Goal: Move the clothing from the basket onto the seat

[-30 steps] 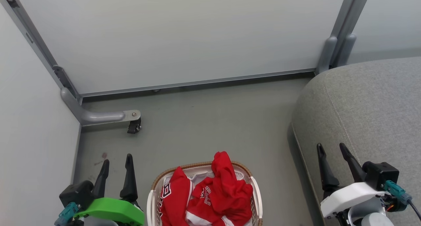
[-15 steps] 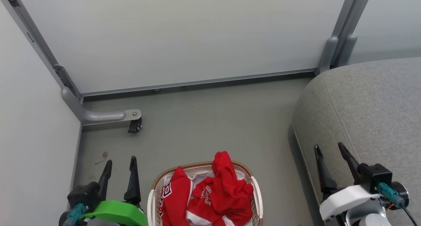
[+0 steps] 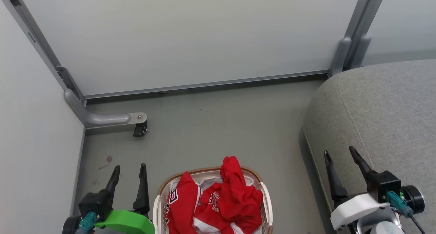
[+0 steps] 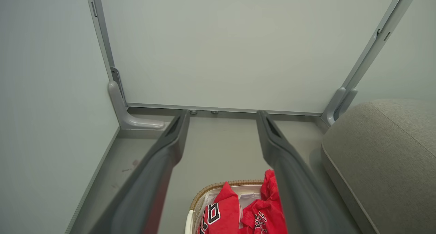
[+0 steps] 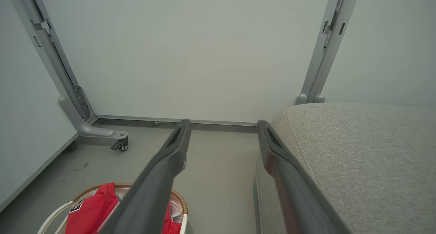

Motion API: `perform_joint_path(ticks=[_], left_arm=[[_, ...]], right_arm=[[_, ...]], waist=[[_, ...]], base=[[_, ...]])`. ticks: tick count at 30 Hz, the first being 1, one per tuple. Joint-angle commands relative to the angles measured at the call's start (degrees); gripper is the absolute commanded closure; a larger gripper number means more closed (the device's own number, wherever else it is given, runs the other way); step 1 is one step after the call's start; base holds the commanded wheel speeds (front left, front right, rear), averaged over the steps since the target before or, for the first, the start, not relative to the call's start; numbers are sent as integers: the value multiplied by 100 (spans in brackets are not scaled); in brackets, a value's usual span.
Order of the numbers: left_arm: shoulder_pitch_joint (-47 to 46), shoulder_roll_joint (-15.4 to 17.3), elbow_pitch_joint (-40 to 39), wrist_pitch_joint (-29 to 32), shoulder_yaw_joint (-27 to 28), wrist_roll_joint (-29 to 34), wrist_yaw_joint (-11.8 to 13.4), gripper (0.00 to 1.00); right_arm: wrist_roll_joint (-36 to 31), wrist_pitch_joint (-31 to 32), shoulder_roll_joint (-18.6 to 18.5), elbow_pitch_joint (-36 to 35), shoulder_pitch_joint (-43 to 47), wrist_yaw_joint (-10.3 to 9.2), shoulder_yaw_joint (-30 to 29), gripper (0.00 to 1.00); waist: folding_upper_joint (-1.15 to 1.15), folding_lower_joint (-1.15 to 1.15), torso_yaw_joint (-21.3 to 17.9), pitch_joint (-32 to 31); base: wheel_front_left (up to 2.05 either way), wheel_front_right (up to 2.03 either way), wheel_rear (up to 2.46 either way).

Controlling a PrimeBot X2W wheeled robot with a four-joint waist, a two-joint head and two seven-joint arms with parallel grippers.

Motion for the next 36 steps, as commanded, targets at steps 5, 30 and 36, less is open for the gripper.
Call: perform_joint_path(ticks=[5, 30, 36], left_arm=[[79, 42, 49, -105, -30, 240, -16, 0], [7, 41, 44, -79, 20, 248, -32, 0], [-319, 40, 124, -76, -36, 383, -35, 0]], right_arm=[[-246, -84, -39, -23, 61, 1, 0, 0], [-160, -82, -37, -74, -14, 0, 21, 0], [-153, -82, -36, -184, -295, 0, 129, 0]], waist=[[0, 0, 15, 24], [0, 0, -20, 186], [0, 0, -188, 643]], base=[[0, 0, 0], [0, 0, 0], [0, 0, 0]])
